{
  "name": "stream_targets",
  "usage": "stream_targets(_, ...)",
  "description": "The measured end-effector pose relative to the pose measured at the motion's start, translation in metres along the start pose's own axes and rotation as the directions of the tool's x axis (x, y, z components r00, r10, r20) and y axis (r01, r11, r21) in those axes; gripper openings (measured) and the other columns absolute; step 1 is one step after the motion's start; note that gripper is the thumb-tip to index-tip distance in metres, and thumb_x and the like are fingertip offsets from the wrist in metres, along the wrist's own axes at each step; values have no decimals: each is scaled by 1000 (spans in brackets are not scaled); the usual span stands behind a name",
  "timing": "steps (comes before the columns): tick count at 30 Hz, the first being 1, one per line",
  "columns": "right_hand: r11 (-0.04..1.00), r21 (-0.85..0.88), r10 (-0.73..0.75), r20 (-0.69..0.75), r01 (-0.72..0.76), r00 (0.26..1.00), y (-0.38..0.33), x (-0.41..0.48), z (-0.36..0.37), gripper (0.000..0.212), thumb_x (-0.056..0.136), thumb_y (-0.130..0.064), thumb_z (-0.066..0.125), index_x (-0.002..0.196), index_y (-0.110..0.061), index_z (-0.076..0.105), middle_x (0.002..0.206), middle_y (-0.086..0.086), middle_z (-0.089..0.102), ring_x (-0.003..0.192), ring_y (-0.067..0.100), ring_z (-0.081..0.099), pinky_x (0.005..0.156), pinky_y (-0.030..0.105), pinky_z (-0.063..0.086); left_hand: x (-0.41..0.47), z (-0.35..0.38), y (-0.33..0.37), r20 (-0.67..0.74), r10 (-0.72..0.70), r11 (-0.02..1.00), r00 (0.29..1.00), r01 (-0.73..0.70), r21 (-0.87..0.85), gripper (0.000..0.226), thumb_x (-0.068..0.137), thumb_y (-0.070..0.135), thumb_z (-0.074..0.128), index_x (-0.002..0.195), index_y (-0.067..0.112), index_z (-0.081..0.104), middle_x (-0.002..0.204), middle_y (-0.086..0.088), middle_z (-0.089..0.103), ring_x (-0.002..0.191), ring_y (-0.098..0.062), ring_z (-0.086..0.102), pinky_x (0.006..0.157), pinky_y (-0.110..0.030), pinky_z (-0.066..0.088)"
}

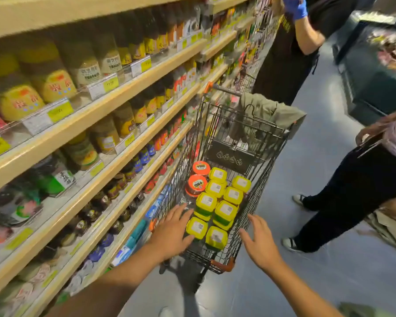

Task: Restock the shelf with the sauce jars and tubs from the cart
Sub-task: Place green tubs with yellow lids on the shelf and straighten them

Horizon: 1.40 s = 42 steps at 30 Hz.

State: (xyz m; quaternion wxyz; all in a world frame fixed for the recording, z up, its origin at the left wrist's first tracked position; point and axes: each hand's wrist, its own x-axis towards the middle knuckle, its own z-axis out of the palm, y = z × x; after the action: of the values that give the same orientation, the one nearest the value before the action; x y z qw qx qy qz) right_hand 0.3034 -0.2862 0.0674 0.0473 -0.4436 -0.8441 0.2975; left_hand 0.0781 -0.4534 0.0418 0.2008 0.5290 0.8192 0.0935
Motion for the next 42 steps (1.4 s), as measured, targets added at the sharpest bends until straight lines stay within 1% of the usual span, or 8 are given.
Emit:
stream_targets(13,991,-93,-71,243,97,967,42,166,3,61,97,-36,55,148,-8,38,154,12,36,142,27,32,116,38,26,170,51,-4,113,-150,988,982,153,-15,78,93,40,61,158,24,20,167,-5,16,151,-28,23,119,-45,30)
stream_targets(21,965,-158,-110,481,209,870,83,276,23,69,93,-28,61,152,-11,29,157,11,26,146,29,24,117,39,26,271,126,-4,206,-527,831,825,550,-80,96,70,29,72,151,13,23,158,-11,30,128,-33,49,93,-45,53)
stream_targets(25,966,-171,-69,547,192,835,94,305,35,69,94,-33,59,152,-10,28,157,9,23,145,27,23,114,35,25,310,181,-15,284,-607,704,742,668,-240,119,67,51,67,158,15,0,164,-14,15,145,-37,34,106,-50,45)
stream_targets(28,971,-110,-117,554,211,824,102,315,45,63,89,-39,58,139,-3,46,142,16,43,133,35,42,108,36,37,322,152,-1,336,-619,648,710,704,-292,114,76,71,57,158,8,9,162,-14,23,144,-37,34,109,-51,41)
stream_targets(31,962,-91,-160,577,257,801,110,325,56,64,88,-32,67,143,-8,43,147,14,39,139,31,37,108,40,42,331,161,-2,462,-633,532,621,783,-323,117,82,80,48,159,9,-5,168,-11,2,153,-37,12,118,-55,26)
stream_targets(36,950,-120,-148,644,290,751,119,337,71,71,93,-29,62,152,-13,28,159,11,19,149,28,17,116,38,26,332,177,-14,474,-602,597,643,756,-267,127,80,85,48,157,10,-20,167,-10,-17,154,-37,0,121,-55,21)
stream_targets(39,920,-186,-123,701,346,702,121,345,78,75,91,-27,64,153,-14,24,160,12,18,145,32,23,113,40,32,333,179,-37,502,-581,596,640,755,-274,135,73,86,56,157,13,-20,168,-12,-12,154,-38,3,120,-57,23)
stream_targets(42,822,-237,-171,764,517,622,122,354,87,80,86,-24,64,154,-13,24,160,12,20,135,37,38,103,44,43,332,182,-51,510,-547,598,664,736,-317,138,68,77,72,158,17,-14,166,-20,4,151,-39,14,117,-55,30)
